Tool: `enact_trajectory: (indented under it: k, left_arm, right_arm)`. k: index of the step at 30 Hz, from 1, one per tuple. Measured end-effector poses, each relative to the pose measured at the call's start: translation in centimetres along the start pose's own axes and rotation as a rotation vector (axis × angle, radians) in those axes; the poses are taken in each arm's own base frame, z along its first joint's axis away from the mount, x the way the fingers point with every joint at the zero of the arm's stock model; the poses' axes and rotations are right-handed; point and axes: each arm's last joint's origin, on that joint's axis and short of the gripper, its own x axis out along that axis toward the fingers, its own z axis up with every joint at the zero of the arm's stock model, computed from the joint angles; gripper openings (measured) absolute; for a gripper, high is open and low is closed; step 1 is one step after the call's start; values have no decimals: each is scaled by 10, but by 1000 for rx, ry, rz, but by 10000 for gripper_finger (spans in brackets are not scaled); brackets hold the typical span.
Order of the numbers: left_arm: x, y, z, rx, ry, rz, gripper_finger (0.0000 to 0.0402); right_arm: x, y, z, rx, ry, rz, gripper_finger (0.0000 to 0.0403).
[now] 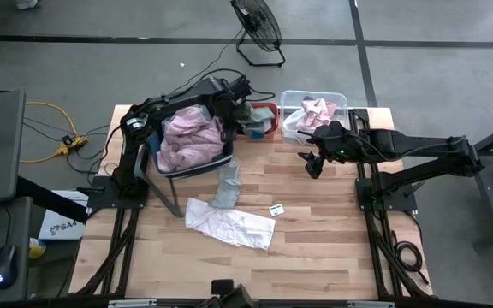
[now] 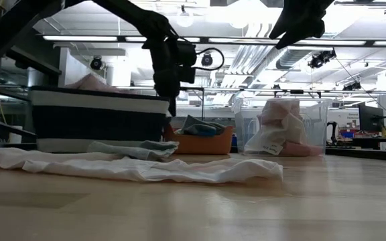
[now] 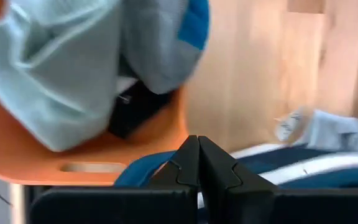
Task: Pick & Place Cloths
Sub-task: Adjust the socks in the orange bin
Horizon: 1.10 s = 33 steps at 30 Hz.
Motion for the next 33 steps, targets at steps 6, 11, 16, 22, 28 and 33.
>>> enact_trajectory:
  k: [6, 11, 16, 22, 28, 33]
  left_arm:
    - [7, -14, -10, -38, 136, -74, 0]
    - [8, -17, -17, -54, 210, -89, 0]
    - [8, -18, -19, -58, 233, -85, 0]
    - [4, -17, -20, -63, 241, -48, 0]
    - [-2, -18, -19, -60, 223, -23, 0]
    - [-14, -17, -15, -43, 148, 29, 0]
  right_arm:
    - [0, 0, 0, 0, 0, 1, 256]
    - [0, 0, 0, 0, 0, 1, 256]
    - [0, 0, 0, 0, 1, 2, 256]
    - [0, 0, 0, -2, 2, 6, 256]
    - [0, 0, 0, -2, 2, 5, 256]
    - [0, 0, 0, -1, 2, 5, 256]
